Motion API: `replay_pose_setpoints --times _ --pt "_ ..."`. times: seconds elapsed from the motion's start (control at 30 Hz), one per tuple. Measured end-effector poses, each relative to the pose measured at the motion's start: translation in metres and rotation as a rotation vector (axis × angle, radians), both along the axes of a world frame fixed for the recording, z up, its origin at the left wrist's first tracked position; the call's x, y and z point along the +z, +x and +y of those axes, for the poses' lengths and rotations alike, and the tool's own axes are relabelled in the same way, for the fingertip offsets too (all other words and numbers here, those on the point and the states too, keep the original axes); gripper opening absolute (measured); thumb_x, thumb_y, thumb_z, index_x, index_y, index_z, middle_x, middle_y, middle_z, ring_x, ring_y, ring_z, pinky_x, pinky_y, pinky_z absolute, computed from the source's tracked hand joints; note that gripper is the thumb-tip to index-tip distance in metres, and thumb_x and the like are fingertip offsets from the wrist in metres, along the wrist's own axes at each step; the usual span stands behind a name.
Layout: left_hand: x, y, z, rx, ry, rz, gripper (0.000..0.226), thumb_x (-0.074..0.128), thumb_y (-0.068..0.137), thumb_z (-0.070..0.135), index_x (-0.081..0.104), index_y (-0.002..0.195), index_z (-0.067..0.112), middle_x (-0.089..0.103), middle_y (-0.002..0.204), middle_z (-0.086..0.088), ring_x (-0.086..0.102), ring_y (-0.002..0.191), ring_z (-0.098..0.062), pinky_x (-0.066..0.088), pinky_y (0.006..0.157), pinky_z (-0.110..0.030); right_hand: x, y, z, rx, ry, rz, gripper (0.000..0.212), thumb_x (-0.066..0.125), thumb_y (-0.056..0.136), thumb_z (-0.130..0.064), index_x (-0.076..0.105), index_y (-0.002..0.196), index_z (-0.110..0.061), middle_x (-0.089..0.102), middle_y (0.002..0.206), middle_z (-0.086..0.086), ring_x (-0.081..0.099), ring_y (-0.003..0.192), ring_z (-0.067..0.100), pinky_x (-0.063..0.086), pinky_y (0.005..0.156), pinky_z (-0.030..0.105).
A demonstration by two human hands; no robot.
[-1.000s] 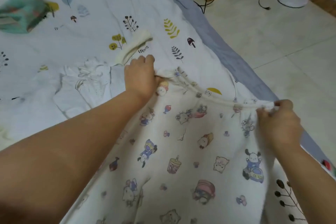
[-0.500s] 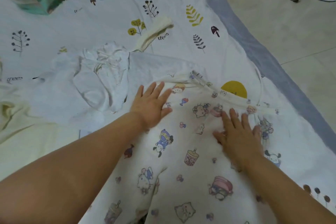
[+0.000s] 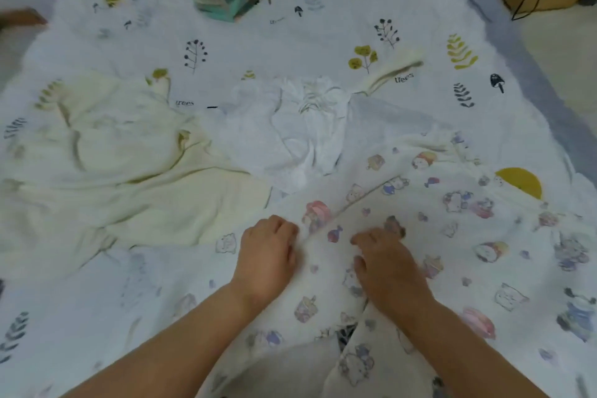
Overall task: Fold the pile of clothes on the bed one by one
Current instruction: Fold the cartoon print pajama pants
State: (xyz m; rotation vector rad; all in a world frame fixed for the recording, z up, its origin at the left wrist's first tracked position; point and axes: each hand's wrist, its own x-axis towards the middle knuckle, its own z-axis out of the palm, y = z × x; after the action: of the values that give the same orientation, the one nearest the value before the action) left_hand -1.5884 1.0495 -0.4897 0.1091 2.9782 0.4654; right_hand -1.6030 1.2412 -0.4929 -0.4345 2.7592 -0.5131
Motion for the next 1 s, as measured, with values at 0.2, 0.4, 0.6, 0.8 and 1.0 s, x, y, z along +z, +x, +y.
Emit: replay_pose_setpoints --times 0.2,0.4,0.6,0.8,1.0 --pt "-0.012 0.064 -0.093 0.305 -0.189 -0.160 0.049 0.054 0.087 0.045 0.048 0.125 0.015 0.051 0.121 -0.006 0.049 0.108 -0.025 0.038 0.084 -0.035 -0.014 0.035 -0.077 0.185 0.104 -0.013 0.042 0.043 0.092 -0.019 0.036 0.133 -0.020 0.040 0.131 0.002 0.040 0.115 0.017 0.037 0.095 0.026" --pt "-0.028 0.107 -0.163 0.451 -0.157 -0.449 0.050 0.054 0.086 0.052 0.049 0.125 0.021 0.050 0.123 -0.002 0.048 0.114 -0.022 0.039 0.091 -0.033 -0.026 0.048 -0.124 0.173 0.180 0.003 0.065 0.040 0.096 -0.024 0.002 0.148 -0.022 0.000 0.154 0.010 0.027 0.132 0.023 0.033 0.104 0.031" --pt "-0.015 0.121 -0.201 0.448 0.323 -0.155 0.030 0.058 0.090 0.028 0.043 0.064 0.028 0.047 0.058 0.014 0.048 0.055 -0.001 0.033 0.053 -0.012 -0.025 0.039 -0.156 0.167 0.196 0.058 0.069 0.041 0.092 -0.024 0.003 0.149 -0.024 0.002 0.157 0.005 0.036 0.124 0.024 0.038 0.096 0.033" --pt "-0.023 0.134 -0.234 0.535 0.192 -0.347 0.031 0.041 0.093 0.047 0.059 0.100 0.022 0.061 0.093 0.003 0.058 0.093 -0.018 0.043 0.076 -0.029 -0.026 0.026 -0.188 0.170 0.189 0.151 0.062 0.039 0.096 -0.024 0.008 0.150 -0.021 0.008 0.157 0.007 0.052 0.112 0.025 0.048 0.080 0.032" --pt "-0.023 0.167 -0.279 0.476 0.010 -0.683 0.050 0.056 0.090 0.032 0.042 0.137 0.023 0.049 0.136 0.000 0.044 0.126 -0.018 0.033 0.099 -0.026 -0.022 0.013 -0.199 0.208 0.250 0.076 0.014 0.047 0.090 -0.008 0.045 0.103 -0.008 0.048 0.103 0.008 0.050 0.072 0.023 0.039 0.058 0.031"
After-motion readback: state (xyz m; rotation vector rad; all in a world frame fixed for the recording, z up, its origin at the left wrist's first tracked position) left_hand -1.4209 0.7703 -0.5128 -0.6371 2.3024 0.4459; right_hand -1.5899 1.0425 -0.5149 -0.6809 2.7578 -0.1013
